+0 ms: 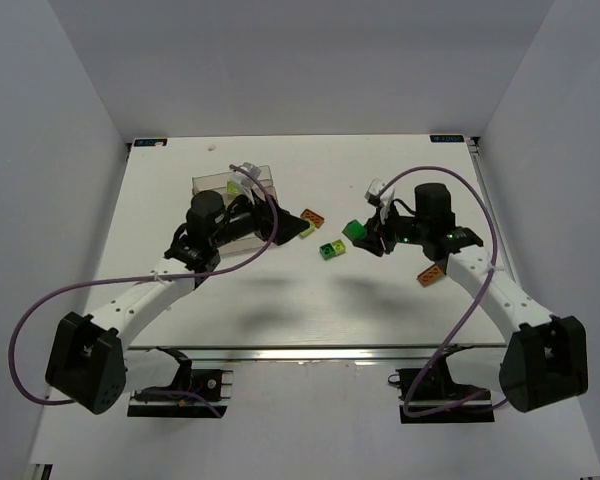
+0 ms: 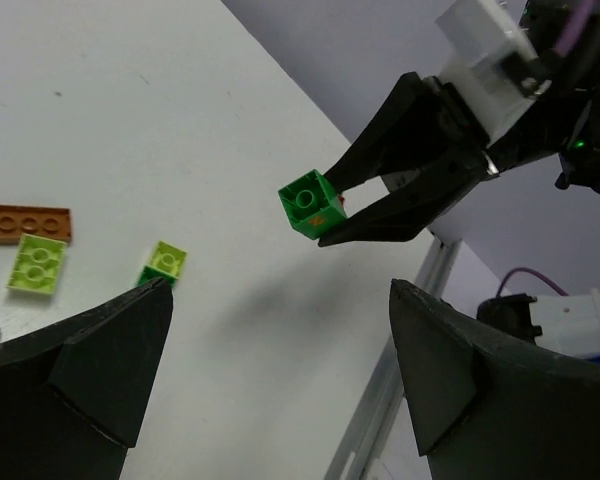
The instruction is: Sort the legos into containers by color
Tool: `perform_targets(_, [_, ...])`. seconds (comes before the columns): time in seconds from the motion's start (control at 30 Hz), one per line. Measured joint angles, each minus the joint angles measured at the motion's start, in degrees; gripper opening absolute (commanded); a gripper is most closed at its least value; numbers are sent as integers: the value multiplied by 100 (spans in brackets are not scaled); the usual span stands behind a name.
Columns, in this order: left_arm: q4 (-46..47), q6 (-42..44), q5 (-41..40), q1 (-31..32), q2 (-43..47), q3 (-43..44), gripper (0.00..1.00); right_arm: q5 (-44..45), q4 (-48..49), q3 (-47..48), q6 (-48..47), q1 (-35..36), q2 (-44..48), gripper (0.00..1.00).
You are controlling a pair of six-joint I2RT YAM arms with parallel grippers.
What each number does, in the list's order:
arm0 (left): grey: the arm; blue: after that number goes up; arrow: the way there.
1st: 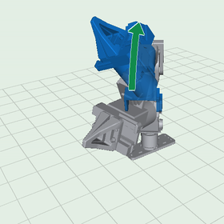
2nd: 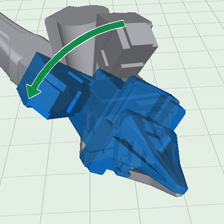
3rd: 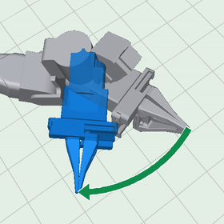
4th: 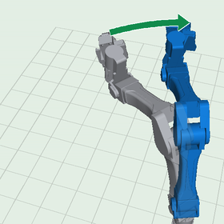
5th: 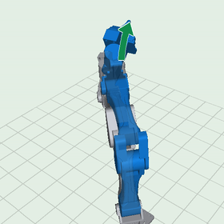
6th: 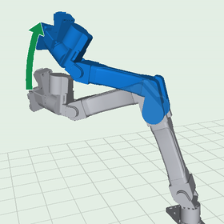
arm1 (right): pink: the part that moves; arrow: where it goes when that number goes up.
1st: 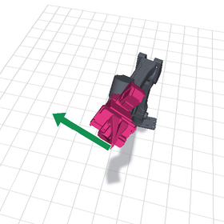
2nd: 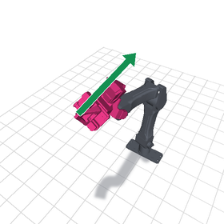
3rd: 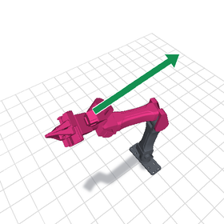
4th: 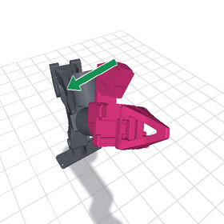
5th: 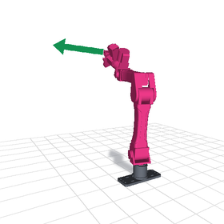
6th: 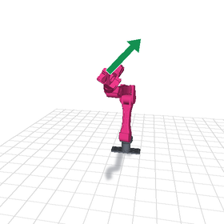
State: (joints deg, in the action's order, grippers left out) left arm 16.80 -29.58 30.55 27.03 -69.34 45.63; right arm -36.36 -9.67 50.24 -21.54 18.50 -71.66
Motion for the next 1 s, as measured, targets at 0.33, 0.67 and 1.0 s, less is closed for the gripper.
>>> perform_targets(0.33, [129,-323,435,356,-667,2,98,-837,-411,-170,-1226,837,734,0])
perform_targets(0.67, [164,-409,719,446,-739,4,98,-319,-479,-236,-1517,1676,625,0])
perform_targets(1.0, [-13,-404,892,498,-1069,157,93,149,-243,-420,-1469,1679,809,0])
